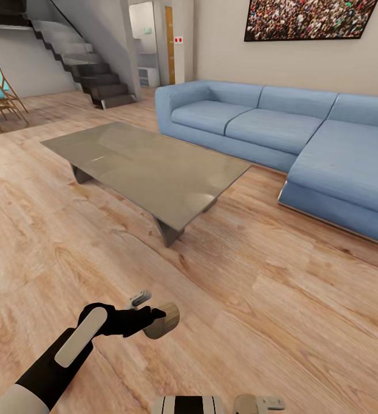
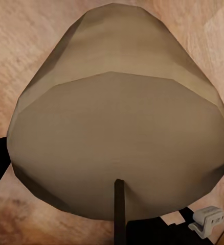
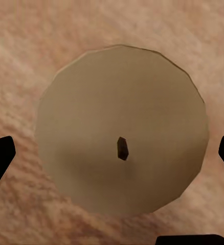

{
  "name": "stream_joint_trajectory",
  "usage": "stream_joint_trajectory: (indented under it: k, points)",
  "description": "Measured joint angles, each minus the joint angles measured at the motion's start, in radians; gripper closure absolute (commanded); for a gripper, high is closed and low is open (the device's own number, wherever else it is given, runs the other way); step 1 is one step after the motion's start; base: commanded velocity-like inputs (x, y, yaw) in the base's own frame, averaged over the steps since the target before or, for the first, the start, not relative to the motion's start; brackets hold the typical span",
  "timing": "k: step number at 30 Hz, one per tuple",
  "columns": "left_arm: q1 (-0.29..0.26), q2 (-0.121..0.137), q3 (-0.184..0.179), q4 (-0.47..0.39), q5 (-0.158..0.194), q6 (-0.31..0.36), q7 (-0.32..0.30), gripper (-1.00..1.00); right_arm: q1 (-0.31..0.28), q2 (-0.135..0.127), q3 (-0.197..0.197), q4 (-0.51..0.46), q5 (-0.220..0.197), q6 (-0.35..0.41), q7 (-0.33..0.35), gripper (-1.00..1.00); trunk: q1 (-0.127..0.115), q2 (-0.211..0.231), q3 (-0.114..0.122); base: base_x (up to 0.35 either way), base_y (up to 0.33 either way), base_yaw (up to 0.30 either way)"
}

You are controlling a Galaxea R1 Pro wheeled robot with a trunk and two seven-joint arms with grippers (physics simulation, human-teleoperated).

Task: Place each of the two pumpkins and all three candles from the living room inside a cabinet in the living room (use any cabinet), then make sure every cabinet is closed, and position the cauldron so it is next to a table in the living room.

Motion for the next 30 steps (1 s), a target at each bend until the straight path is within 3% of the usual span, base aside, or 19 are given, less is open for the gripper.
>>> stream_joint_trajectory:
  k: [14,17,27,30]
  points:
    - [0.0,0.001,0.0,-0.001,0.0,0.0,-0.001,1.0,0.0,0.0,0.0,0.001,0.0,0.0,0.0,-1.0,0.0,0.0,0.0,0.04,0.0,0.0]
    - [0.0,0.001,0.0,-0.001,-0.001,0.0,-0.001,1.0,0.0,0.0,0.0,0.001,0.0,0.0,0.0,-1.0,0.001,-0.001,-0.011,0.0,0.0,0.0]
    - [0.0,0.001,0.0,-0.002,0.0,0.0,-0.002,1.0,0.0,0.0,0.0,0.001,0.0,0.0,0.0,-1.0,0.001,-0.001,-0.012,0.0,0.0,0.0]
    - [0.0,0.0,0.0,-0.001,-0.001,0.001,-0.001,1.0,0.0,0.0,0.0,0.001,0.0,0.0,-0.001,-1.0,0.003,-0.001,-0.023,0.0,0.0,0.0]
